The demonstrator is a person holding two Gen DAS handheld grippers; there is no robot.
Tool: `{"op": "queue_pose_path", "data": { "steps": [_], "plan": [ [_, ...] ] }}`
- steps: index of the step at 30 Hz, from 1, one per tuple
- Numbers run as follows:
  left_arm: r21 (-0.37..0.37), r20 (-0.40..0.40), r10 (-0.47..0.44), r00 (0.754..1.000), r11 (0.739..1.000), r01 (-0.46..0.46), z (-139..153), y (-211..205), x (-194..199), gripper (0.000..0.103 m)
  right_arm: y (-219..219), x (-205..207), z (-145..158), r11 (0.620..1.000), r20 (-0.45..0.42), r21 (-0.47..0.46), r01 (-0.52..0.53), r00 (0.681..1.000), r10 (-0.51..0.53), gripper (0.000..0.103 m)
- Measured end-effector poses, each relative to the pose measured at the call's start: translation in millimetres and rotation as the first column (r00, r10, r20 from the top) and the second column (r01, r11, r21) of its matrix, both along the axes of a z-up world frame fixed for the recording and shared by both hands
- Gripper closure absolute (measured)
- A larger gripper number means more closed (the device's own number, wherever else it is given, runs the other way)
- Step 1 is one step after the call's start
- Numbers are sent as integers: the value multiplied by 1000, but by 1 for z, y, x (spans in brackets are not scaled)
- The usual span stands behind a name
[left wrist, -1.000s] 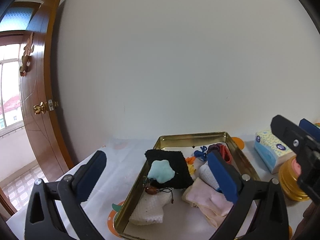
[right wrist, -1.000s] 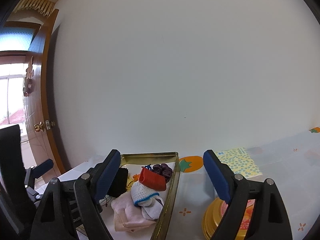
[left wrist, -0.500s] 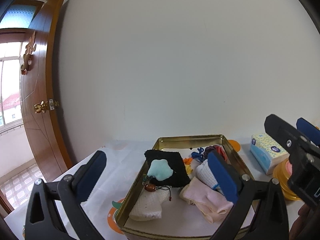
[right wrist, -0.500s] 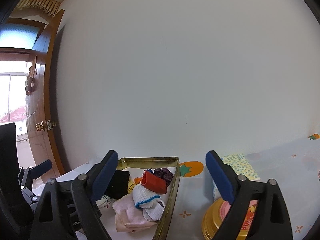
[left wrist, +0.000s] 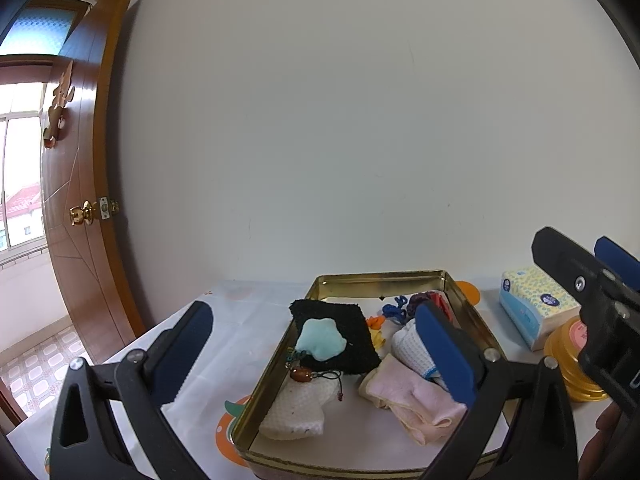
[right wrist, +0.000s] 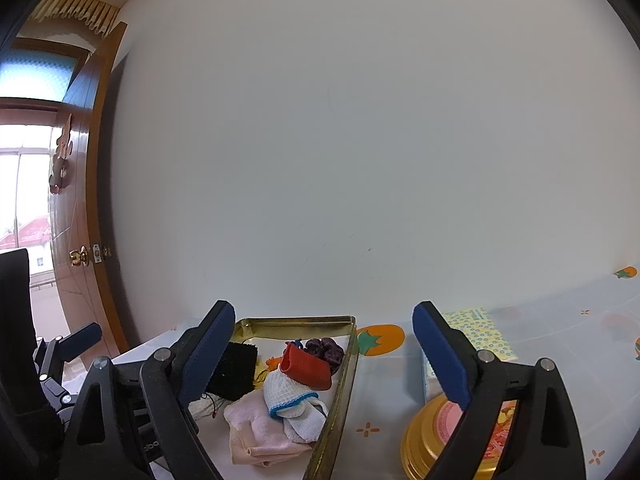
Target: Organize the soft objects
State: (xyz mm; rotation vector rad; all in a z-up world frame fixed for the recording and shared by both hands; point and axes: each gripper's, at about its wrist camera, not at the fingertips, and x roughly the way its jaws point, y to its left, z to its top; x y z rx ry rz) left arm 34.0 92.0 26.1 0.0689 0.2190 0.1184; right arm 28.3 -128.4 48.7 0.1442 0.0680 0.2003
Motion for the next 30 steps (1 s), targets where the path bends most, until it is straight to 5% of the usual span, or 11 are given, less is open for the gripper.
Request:
{"op": "queue_pose_path", "data": {
  "steps": [15,30],
  "plan": [
    [-21,-43,-12,999,1000,11,-2,-2,5,0,0,-2,0,1000,10,2,7,1000,-7,10],
    [0,-3,19,1000,1000,-19,-1,-4,-1,0,-1,-2,0,1000,8,8,17,1000,-17,10]
  ]
}}
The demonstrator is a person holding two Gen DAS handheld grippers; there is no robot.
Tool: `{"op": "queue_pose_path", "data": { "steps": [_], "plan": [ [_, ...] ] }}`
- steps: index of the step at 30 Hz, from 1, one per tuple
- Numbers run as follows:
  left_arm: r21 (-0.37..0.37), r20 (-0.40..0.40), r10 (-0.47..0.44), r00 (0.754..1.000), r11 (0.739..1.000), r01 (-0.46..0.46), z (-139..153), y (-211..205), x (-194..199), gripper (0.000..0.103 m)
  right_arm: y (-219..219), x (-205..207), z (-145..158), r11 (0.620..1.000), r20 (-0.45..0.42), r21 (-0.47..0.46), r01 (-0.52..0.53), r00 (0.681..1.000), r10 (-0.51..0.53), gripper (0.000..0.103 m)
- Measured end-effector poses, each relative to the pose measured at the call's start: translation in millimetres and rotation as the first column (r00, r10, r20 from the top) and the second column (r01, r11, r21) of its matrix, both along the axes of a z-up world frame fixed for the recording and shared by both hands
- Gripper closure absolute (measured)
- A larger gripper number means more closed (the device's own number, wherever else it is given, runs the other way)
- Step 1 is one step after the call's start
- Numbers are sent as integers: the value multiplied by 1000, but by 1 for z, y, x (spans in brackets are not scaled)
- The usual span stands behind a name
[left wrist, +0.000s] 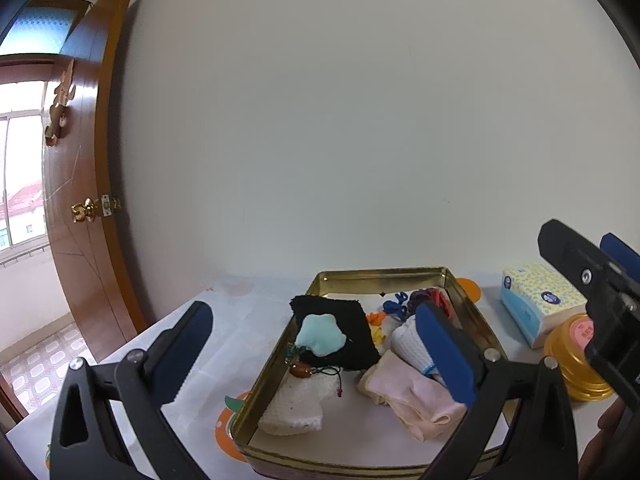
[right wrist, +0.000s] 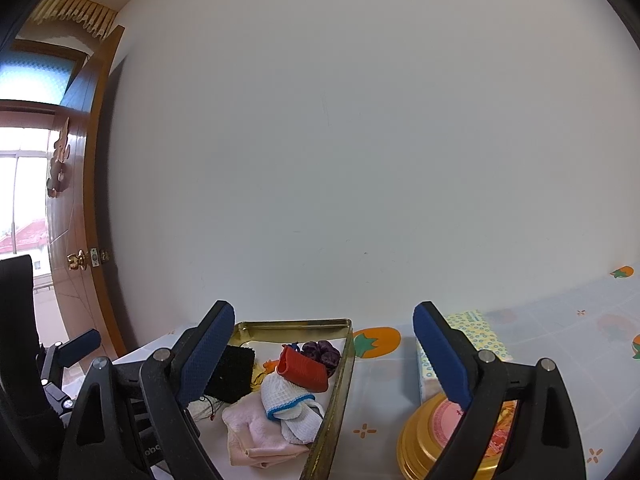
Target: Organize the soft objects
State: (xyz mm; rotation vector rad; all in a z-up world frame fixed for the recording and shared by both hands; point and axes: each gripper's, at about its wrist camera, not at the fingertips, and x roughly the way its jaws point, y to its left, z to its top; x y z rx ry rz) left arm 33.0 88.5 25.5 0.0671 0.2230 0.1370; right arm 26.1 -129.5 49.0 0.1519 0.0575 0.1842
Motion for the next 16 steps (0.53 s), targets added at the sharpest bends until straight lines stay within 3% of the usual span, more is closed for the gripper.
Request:
{"op": "queue_pose_path", "data": {
  "steps": [10,16],
  "plan": [
    [-59,34,10,999,998,-8,1,11,-3,0,0,0,0,1000,1,6,10,1000,-10,10],
    [-41,32,15,999,999,-14,1,9,-1,0,-1,0,1,1000,4,10,22,1000,-22,10]
  ]
}}
